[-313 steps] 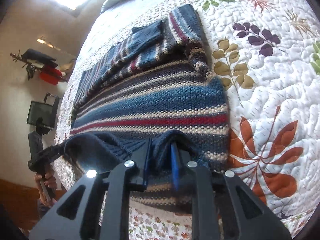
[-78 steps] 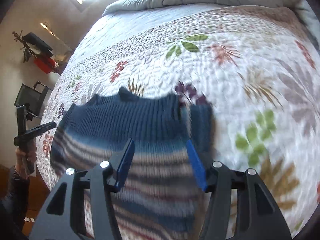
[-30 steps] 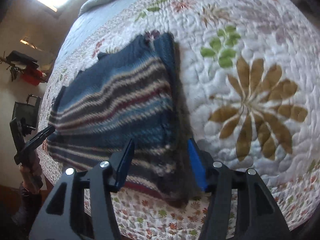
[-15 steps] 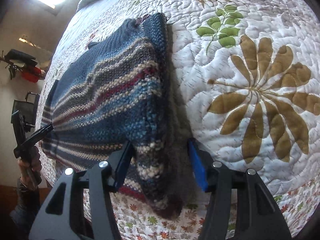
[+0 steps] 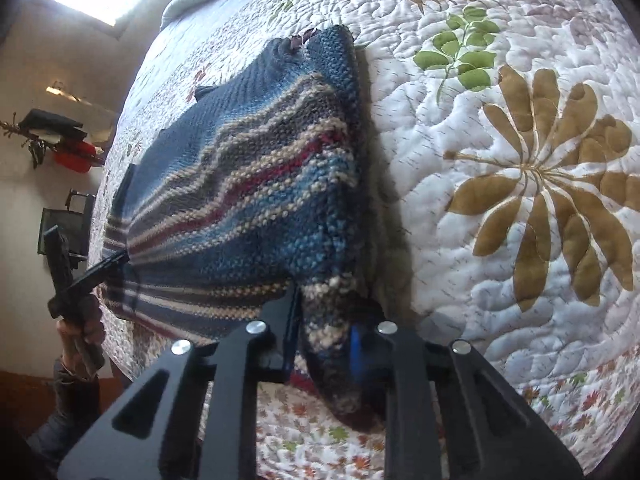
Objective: Fold small clothes
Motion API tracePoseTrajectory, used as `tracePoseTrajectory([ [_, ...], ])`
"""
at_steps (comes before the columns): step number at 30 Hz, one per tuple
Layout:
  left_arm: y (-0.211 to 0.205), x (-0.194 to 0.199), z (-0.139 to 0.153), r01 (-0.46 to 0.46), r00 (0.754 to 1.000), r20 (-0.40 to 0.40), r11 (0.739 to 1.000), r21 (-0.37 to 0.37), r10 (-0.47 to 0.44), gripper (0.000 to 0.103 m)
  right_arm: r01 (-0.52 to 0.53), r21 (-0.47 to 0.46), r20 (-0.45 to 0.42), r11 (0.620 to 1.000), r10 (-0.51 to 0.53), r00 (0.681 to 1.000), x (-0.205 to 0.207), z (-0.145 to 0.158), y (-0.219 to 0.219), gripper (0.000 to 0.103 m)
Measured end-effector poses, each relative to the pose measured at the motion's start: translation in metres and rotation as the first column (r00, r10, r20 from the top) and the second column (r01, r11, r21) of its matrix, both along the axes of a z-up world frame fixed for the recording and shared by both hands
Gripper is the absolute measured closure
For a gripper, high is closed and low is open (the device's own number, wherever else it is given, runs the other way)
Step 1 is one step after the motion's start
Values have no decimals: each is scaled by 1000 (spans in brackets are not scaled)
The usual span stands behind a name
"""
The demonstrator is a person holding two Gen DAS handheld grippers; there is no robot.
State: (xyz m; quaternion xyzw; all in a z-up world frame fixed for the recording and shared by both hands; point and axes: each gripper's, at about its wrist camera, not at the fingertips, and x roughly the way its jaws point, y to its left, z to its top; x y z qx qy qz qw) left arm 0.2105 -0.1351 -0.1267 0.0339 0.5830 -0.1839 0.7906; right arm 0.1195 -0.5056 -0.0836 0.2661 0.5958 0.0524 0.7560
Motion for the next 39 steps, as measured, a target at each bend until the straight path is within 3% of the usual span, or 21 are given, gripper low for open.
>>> tracePoseTrajectory([
  [5, 0, -1, 0, 8, 1000, 8, 1000, -1, -8, 43, 20, 20, 26, 1000, -20, 999, 1, 22, 3, 87],
  [12, 1, -2, -1, 16, 1000, 11, 1000, -9, -15, 43, -11, 45, 137, 999, 5, 991, 11, 78, 34, 88],
  [16, 1, -2, -1, 14, 1000, 12, 1000, -15, -14, 43, -90, 30, 219, 995, 81, 972, 28, 114, 82, 88],
  [22, 3, -2, -2, 22, 1000, 6, 999, -26, -22, 43, -222, -26, 264, 975, 221, 939, 54, 136, 163, 89],
  [30, 6, 3, -3, 47, 999, -14, 998, -47, -47, 42, -383, -136, 185, 914, 403, 896, 70, 118, 249, 92],
  [33, 7, 5, -4, 51, 998, -24, 997, -64, -53, 42, -449, -96, 139, 888, 459, 877, 72, 100, 276, 94],
  [35, 9, 5, -4, 56, 998, -27, 996, -74, -58, 42, -473, -163, 94, 866, 491, 866, 73, 86, 292, 94],
  [39, 12, 5, -5, 66, 997, -27, 994, -89, -68, 41, -478, -157, 36, 864, 489, 871, 78, 60, 300, 94],
])
